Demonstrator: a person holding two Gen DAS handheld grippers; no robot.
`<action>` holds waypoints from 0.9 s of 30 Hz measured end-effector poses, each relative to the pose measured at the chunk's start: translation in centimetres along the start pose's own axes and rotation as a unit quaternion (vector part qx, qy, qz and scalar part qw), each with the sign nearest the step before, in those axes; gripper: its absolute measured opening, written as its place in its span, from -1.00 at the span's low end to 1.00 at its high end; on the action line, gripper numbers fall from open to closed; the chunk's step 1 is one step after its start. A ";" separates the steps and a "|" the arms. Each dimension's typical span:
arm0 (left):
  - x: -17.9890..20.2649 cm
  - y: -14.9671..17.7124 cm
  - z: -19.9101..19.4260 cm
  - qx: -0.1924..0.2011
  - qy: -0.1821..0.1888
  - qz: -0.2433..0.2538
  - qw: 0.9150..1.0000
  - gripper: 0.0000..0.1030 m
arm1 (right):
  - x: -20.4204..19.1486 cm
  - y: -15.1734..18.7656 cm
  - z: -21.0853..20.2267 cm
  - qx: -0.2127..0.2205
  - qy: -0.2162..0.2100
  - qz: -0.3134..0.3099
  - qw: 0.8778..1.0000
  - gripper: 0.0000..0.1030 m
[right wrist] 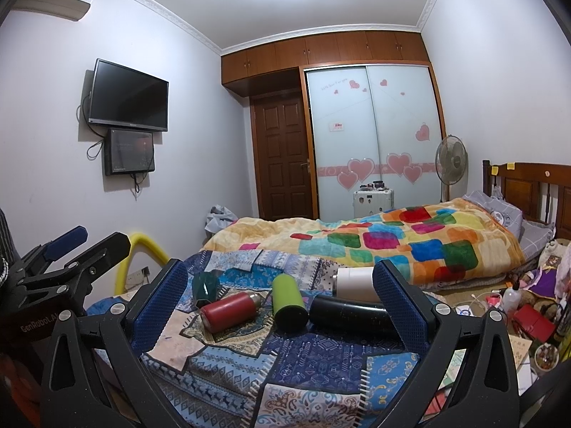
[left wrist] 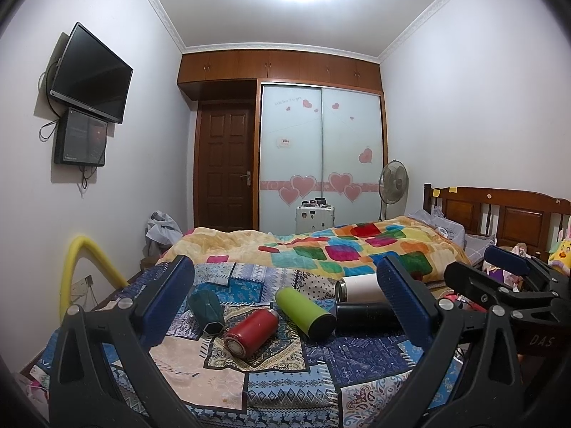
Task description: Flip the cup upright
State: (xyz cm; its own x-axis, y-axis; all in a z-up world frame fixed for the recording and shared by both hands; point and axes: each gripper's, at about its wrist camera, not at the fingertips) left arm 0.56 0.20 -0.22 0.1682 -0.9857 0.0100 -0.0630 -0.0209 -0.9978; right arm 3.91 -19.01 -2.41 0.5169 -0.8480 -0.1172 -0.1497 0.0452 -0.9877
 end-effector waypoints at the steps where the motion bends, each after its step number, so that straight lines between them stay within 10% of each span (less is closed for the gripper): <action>1: 0.1 0.0 0.1 -0.001 0.001 0.000 1.000 1.00 | 0.0 0.0 0.0 -0.001 0.000 0.000 1.000 1.00; 15: 0.0 1.6 4.2 -0.044 0.008 0.015 0.999 1.00 | 2.1 1.9 2.5 -0.034 0.011 0.015 0.999 1.00; 27: 0.9 6.4 17.5 -0.174 0.026 0.099 0.979 0.89 | 6.3 4.6 7.5 -0.109 0.029 0.026 0.993 1.00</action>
State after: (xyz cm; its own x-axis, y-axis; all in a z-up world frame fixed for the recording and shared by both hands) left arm 17.52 2.06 -7.75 0.0702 -0.9832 -0.1688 -0.4219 0.1240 -0.8981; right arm 12.83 -20.17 -8.46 0.4550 -0.8768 -0.1557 -0.3576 -0.0198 -0.9337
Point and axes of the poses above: each gripper's, at about its wrist camera, not at the fingertips, and z roughly the way its jaws point, x to its right, y to its underside, and after that the axes turned 12 degrees about -y, right-handed
